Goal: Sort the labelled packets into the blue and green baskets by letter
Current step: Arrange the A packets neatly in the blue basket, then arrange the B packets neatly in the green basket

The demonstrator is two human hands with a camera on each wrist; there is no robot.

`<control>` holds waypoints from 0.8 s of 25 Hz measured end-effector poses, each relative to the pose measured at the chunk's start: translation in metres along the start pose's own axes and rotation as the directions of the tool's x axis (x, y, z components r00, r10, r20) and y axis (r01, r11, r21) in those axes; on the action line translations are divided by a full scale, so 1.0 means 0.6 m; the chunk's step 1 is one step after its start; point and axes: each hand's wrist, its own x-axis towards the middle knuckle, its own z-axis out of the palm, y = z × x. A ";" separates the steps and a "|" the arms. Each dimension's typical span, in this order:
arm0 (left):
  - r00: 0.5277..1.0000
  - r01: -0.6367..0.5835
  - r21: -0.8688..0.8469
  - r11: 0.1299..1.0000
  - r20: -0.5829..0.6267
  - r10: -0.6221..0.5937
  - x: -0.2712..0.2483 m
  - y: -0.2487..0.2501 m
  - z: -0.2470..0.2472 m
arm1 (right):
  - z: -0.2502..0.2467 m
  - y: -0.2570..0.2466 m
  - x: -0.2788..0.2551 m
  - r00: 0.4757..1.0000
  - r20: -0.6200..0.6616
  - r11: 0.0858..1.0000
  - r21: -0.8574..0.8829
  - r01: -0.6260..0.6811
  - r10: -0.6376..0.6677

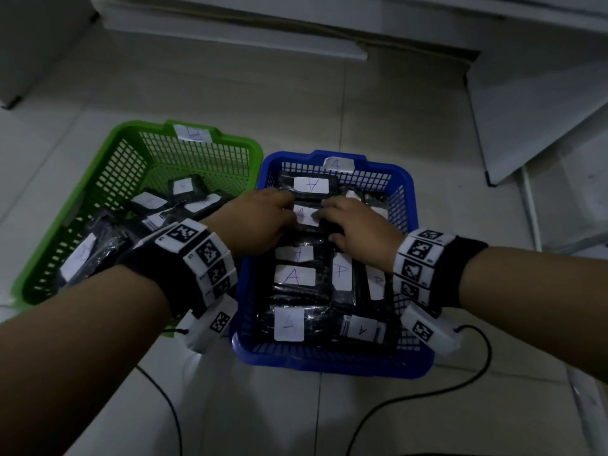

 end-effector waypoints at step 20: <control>0.926 0.120 0.196 0.973 0.332 -0.181 -0.166 -0.269 -0.123 | -0.117 -0.176 0.152 0.893 0.395 0.926 -0.206 0.315 -0.216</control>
